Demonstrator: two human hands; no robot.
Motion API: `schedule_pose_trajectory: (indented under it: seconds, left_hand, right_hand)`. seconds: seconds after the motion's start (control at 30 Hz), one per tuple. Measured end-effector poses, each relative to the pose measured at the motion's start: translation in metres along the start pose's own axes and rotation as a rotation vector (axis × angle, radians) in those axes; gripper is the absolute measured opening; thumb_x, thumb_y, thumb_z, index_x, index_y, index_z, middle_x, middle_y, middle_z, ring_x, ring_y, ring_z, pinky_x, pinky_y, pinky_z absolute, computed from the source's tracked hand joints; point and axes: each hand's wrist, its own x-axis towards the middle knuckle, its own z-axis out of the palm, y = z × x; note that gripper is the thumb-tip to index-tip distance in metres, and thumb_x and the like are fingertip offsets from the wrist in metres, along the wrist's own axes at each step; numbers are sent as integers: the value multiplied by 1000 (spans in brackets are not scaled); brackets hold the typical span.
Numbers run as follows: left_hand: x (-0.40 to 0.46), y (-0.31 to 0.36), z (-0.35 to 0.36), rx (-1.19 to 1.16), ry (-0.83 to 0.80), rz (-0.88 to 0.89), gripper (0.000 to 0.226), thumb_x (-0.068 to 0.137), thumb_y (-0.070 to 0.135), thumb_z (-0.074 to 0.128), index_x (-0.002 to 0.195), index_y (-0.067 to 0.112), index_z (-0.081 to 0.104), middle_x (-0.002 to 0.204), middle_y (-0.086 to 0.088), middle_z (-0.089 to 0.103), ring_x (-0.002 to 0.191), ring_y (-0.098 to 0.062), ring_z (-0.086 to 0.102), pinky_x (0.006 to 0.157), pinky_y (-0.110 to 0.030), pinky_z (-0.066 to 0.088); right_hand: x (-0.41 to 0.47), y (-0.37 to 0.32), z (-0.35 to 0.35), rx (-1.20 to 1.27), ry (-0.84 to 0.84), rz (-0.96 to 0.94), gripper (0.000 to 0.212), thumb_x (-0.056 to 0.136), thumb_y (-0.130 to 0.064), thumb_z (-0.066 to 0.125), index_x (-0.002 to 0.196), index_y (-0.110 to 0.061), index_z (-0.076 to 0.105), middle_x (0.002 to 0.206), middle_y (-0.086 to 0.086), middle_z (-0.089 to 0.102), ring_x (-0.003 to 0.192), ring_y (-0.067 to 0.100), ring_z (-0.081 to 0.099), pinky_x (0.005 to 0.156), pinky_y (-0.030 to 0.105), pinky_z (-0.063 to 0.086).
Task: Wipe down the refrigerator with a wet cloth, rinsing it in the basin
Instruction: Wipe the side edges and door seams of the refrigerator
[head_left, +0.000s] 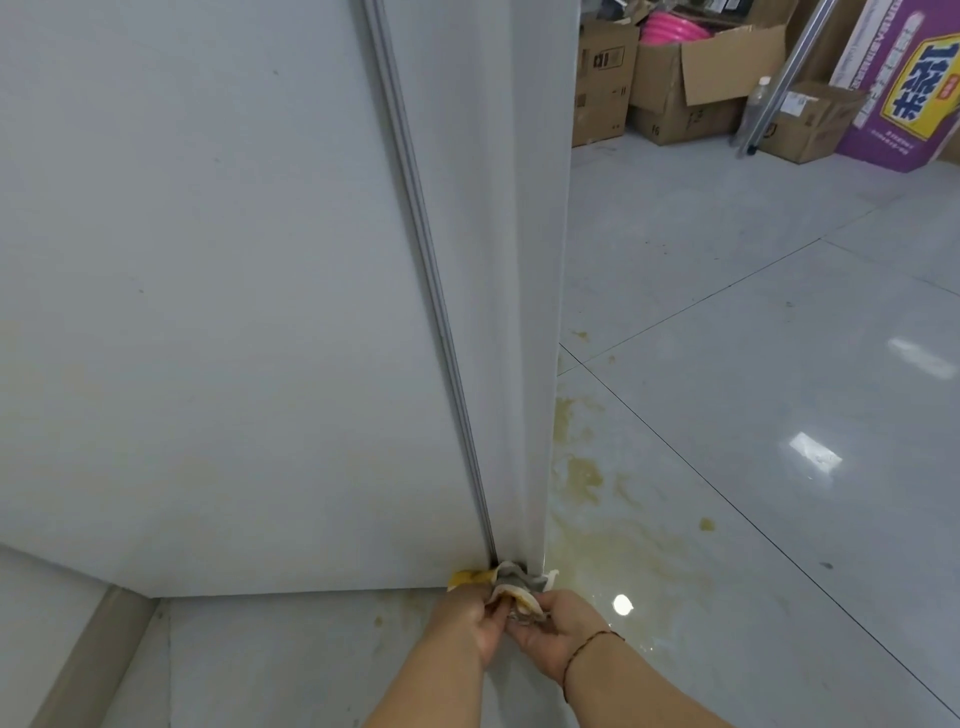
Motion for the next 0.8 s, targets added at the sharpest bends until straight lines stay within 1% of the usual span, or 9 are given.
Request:
schedule_pose_trajectory:
  seconds: [0.07, 0.13, 0.17, 0.27, 0.37, 0.57, 0.7, 0.77, 0.8]
  left_hand:
    - [-3, 3, 1, -44, -11, 2, 28, 96, -16, 31, 114, -11, 51, 111, -26, 50, 76, -32, 49, 90, -42, 43]
    - [-10, 6, 1, -94, -16, -4, 22, 95, -17, 32, 93, -8, 52, 112, -27, 49, 77, -34, 50, 88, -41, 44]
    - [-14, 8, 2, -102, -9, -4, 23, 95, -18, 32, 90, -6, 51, 108, -27, 51, 77, -34, 51, 84, -40, 48]
    - [-33, 18, 7, -129, -14, -15, 23, 95, -17, 33, 88, -6, 52, 90, -23, 54, 75, -33, 52, 59, -35, 58]
    - [-65, 33, 14, -151, -16, -20, 19, 94, -17, 37, 92, -6, 53, 87, -22, 54, 75, -31, 52, 35, -30, 52]
    - [-169, 81, 35, -171, -14, 2, 18, 93, -16, 39, 89, -7, 53, 87, -22, 56, 76, -30, 54, 34, -27, 51]
    - [-251, 118, 55, -178, -27, 13, 19, 94, -14, 37, 88, -7, 54, 86, -22, 56, 75, -30, 54, 34, -28, 51]
    - [-297, 139, 64, -213, -41, 7, 19, 96, -12, 38, 88, -7, 54, 85, -22, 56, 76, -31, 54, 38, -30, 54]
    - [-323, 148, 68, -230, -52, 0, 18, 97, -10, 38, 88, -7, 54, 85, -23, 57, 76, -32, 54, 45, -30, 57]
  right_hand:
    - [2, 0, -1, 10, 17, -15, 31, 88, 21, 23, 97, 14, 52, 89, 28, 55, 77, 40, 53, 38, 45, 52]
    - [-3, 0, 1, 20, 8, -31, 33, 87, 22, 21, 97, 15, 51, 89, 28, 56, 77, 40, 53, 38, 44, 53]
    - [-9, -1, 5, 20, 2, -36, 33, 86, 23, 20, 96, 15, 51, 87, 28, 56, 76, 40, 53, 39, 44, 53]
    - [-35, -4, 18, 0, -4, -40, 31, 85, 23, 22, 91, 16, 53, 80, 26, 58, 73, 38, 53, 38, 41, 53]
    - [-69, -6, 39, -2, -10, -37, 30, 86, 23, 25, 90, 16, 55, 76, 25, 60, 72, 38, 55, 39, 41, 54]
    - [-169, -17, 96, 17, 7, -10, 29, 87, 21, 27, 91, 14, 55, 83, 26, 59, 74, 38, 56, 40, 45, 53]
    - [-237, -25, 136, -6, 1, -2, 30, 87, 19, 27, 98, 13, 54, 86, 28, 60, 75, 40, 57, 40, 46, 54]
    - [-272, -29, 156, -22, -10, -5, 27, 89, 17, 30, 99, 12, 54, 86, 28, 61, 75, 38, 58, 42, 44, 55]
    - [-291, -30, 165, -25, -22, -8, 25, 90, 15, 32, 100, 12, 55, 87, 28, 62, 75, 38, 59, 44, 45, 56]
